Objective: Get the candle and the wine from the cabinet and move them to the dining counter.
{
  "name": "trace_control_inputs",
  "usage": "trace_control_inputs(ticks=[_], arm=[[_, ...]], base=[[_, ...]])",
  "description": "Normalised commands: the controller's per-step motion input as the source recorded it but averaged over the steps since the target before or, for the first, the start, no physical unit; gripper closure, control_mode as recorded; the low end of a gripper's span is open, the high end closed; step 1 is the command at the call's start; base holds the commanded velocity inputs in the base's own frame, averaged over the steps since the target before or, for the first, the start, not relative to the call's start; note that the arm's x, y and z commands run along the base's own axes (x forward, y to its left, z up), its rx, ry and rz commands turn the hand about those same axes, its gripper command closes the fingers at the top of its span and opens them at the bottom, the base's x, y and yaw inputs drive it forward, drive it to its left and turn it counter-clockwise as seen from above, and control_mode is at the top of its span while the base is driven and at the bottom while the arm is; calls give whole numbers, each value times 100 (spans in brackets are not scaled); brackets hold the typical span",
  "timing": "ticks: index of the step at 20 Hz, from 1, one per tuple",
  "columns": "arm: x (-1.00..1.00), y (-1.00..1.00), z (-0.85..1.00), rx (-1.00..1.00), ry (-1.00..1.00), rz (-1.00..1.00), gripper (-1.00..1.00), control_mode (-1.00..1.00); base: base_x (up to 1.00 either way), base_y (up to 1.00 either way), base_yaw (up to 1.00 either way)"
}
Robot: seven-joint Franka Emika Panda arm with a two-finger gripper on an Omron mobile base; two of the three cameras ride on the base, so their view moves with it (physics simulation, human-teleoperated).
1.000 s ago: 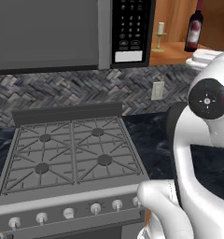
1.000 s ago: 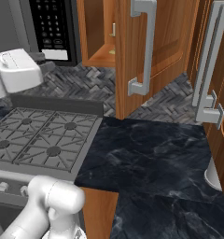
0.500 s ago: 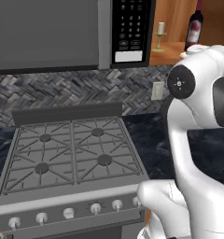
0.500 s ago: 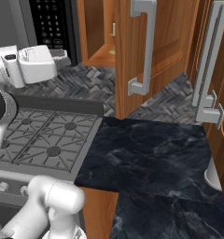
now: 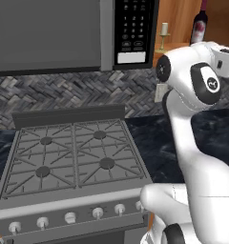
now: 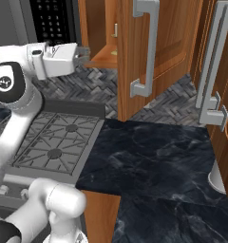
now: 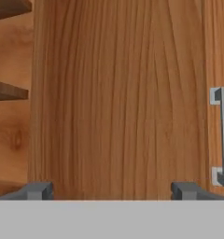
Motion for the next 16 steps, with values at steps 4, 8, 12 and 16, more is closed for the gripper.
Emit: trace_control_inputs(ticks=[4,8,12,16], arm=[[20,-76,-8,4,0,0,-100,-100],[16,-58,-7,2,0,0,-100,-100],[20,-48,-8,0,0,-3,-100,-100],[18,-58,-2,0,0,-3,-100,-100]], base=[[0,0,0],[0,0,0],[0,0,0],[0,0,0]])
